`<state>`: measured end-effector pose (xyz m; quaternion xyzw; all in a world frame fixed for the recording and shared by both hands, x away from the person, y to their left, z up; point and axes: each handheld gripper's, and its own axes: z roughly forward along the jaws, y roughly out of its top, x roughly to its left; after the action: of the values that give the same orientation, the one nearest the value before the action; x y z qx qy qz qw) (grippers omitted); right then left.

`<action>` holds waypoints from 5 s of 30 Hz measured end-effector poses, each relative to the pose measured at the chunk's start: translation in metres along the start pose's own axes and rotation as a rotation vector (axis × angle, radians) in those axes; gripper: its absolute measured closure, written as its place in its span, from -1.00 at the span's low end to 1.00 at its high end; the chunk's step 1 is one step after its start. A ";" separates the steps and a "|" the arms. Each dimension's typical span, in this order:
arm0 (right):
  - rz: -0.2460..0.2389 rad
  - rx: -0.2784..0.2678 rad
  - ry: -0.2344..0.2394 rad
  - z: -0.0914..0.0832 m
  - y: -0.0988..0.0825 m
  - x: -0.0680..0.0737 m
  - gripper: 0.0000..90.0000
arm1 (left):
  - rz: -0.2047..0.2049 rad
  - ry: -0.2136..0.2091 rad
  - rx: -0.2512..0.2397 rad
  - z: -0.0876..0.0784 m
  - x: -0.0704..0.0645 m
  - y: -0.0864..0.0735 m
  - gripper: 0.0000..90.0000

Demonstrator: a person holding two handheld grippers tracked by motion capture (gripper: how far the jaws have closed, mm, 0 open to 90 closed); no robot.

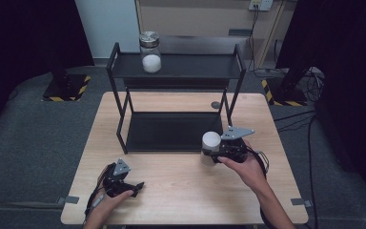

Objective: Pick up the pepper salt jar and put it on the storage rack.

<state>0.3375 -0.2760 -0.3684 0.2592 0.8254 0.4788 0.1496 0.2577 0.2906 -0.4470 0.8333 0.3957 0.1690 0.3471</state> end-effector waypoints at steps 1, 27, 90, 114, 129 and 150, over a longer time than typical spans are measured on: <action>0.000 -0.001 0.001 0.000 0.002 -0.001 -0.22 | 0.000 0.000 0.000 0.000 0.000 0.000 -1.00; -0.028 -0.019 -0.021 0.005 0.052 -0.016 -0.22 | 0.000 0.000 0.000 0.000 0.000 0.000 -1.00; -0.086 -0.066 -0.012 -0.079 0.177 -0.030 -0.22 | 0.002 0.000 0.001 0.000 0.000 0.000 -1.00; -0.084 -0.094 -0.027 -0.092 0.243 -0.042 -0.22 | 0.002 0.000 0.000 0.000 0.000 0.000 -1.00; -0.071 -0.096 -0.072 -0.083 0.268 -0.054 -0.22 | 0.002 0.000 0.000 0.000 0.000 0.000 -1.00; -0.047 -0.097 -0.097 -0.045 0.282 -0.068 -0.22 | -0.002 0.000 -0.002 0.000 0.000 0.000 -1.00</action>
<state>0.4518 -0.2321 -0.1014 0.2549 0.7989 0.5015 0.2129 0.2574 0.2907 -0.4475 0.8326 0.3961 0.1692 0.3482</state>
